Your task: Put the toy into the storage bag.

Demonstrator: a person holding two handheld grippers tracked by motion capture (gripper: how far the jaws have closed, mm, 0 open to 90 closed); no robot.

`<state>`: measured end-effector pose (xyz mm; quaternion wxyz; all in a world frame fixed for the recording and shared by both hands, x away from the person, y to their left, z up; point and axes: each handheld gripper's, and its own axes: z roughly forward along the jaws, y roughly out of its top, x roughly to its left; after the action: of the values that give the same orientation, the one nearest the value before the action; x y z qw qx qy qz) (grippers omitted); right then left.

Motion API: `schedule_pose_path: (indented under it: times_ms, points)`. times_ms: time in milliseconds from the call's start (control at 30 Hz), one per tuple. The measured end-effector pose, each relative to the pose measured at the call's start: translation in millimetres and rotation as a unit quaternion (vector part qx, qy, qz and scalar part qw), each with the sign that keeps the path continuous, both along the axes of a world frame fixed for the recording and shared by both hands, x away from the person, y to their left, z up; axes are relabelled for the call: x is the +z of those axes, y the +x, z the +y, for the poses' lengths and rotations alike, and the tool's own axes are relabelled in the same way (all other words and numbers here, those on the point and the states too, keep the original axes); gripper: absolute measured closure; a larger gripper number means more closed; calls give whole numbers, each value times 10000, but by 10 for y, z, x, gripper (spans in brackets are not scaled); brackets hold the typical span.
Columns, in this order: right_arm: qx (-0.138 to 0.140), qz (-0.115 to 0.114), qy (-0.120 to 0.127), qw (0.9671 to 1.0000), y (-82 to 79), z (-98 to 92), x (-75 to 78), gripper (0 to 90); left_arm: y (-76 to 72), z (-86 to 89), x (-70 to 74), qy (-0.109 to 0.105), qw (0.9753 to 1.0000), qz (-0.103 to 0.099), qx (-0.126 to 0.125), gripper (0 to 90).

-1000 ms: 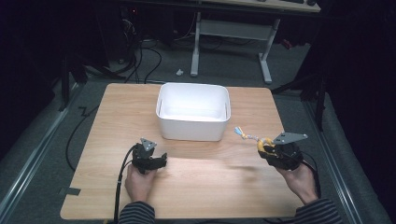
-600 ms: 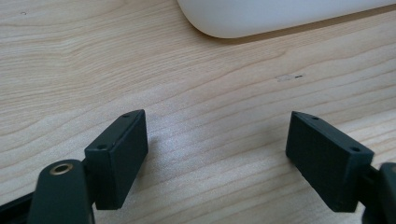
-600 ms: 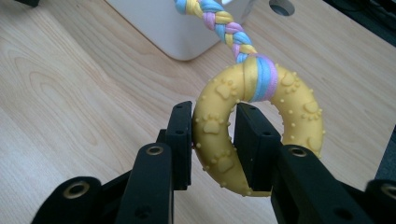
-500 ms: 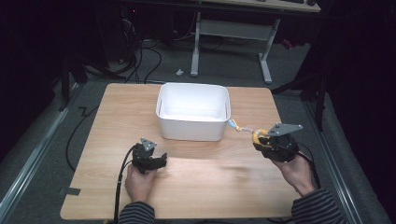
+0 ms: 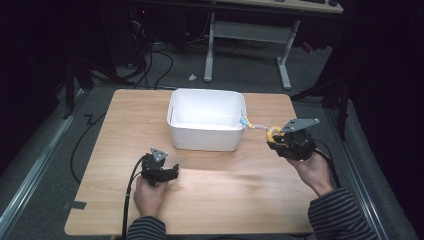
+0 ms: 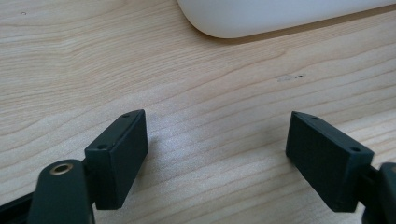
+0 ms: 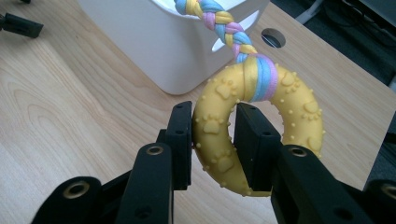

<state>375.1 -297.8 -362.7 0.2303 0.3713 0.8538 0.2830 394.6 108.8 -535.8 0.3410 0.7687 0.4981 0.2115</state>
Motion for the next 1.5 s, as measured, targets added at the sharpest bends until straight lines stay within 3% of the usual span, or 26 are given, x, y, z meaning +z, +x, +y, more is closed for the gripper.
schedule_pose_path:
  times_ms: [400, 633, 733, 1067, 1500]
  points:
    - [69, 79, 144, 9998, 203, 79, 116, 684, 0, 0, 0, 0, 10000, 0, 0, 213]
    - [59, 50, 79, 9999, 297, 152, 173, 684, 0, 0, 0, 2, 10000, 1, -1, 213]
    - [66, 97, 182, 9998, 341, 168, 191, 684, 0, 0, 0, 2, 10000, 1, -1, 213]
    - [70, -27, 105, 9999, 523, 306, 235, 684, 0, 0, 0, 2, 10000, 1, 0, 213]
    - [224, 80, 133, 9996, 741, 486, 262, 684, 0, 1, 1, 2, 10000, 2, 3, 214]
